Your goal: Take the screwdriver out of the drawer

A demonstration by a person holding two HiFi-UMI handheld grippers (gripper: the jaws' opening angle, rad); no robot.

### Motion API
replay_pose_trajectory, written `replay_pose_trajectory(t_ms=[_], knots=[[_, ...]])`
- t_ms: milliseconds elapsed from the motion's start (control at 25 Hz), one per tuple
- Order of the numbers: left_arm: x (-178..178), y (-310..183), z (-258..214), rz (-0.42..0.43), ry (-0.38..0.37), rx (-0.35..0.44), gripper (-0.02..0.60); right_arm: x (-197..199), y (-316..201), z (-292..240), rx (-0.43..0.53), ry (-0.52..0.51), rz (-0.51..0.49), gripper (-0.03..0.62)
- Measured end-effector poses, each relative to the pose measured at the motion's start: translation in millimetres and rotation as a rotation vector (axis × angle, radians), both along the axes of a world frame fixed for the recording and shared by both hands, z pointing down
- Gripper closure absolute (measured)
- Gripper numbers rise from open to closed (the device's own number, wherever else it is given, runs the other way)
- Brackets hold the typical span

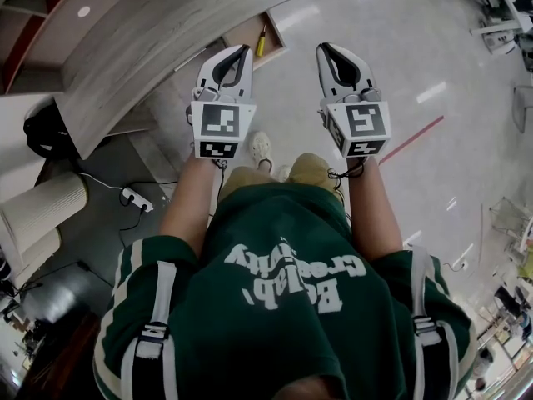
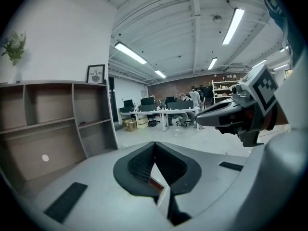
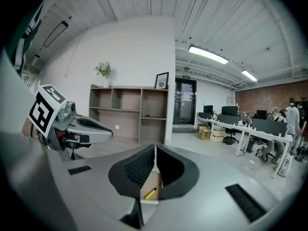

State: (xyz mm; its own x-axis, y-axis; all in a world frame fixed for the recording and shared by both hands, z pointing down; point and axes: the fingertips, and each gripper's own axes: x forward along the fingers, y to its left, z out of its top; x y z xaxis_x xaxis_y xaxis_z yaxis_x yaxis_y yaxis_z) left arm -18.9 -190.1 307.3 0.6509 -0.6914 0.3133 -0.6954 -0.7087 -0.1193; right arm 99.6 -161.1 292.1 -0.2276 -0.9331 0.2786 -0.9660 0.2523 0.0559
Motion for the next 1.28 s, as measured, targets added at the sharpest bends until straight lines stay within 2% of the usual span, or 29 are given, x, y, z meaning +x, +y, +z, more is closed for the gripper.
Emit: replay_pose_trajectory(t_ms=[160,320,520,760,920,1120,1280], knots=[[2.8,-26.5,19.8,-0.025,0.008,-0.036,0.563,4.5,-27.8,20.0,-0.029,0.003,-0.016,0.557],[8.8,-49.3,52.4,-0.060,-0.016,-0.075,0.563,8.6,-58.2,45.0,-0.020,0.038,-0.042,0.556],[37.7,-82.1,85.0,-0.113,-0.047,-0.116,0.563,32.0,-96.7,77.1,-0.061,-0.018,-0.080,0.557],[57.5,-121.9,158.9,-0.187,-0.115,-0.201,0.563,47.4,-137.1,130.1,-0.137,-0.116,-0.149,0.556],[70.2,-139.4,220.4,-0.207,-0.166,-0.261,0.563,62.1,-166.4,169.3,-0.168,-0.114,-0.177,0.556],[68.3,-157.8,278.2,-0.305,-0.208,-0.298,0.561,81.6,-188.6,215.0,-0.207,-0.095,-0.184,0.557],[74.5,-176.0,315.8,-0.350,-0.227,-0.324,0.517,93.1,-206.4,242.4,-0.209,-0.096,-0.197,0.556]])
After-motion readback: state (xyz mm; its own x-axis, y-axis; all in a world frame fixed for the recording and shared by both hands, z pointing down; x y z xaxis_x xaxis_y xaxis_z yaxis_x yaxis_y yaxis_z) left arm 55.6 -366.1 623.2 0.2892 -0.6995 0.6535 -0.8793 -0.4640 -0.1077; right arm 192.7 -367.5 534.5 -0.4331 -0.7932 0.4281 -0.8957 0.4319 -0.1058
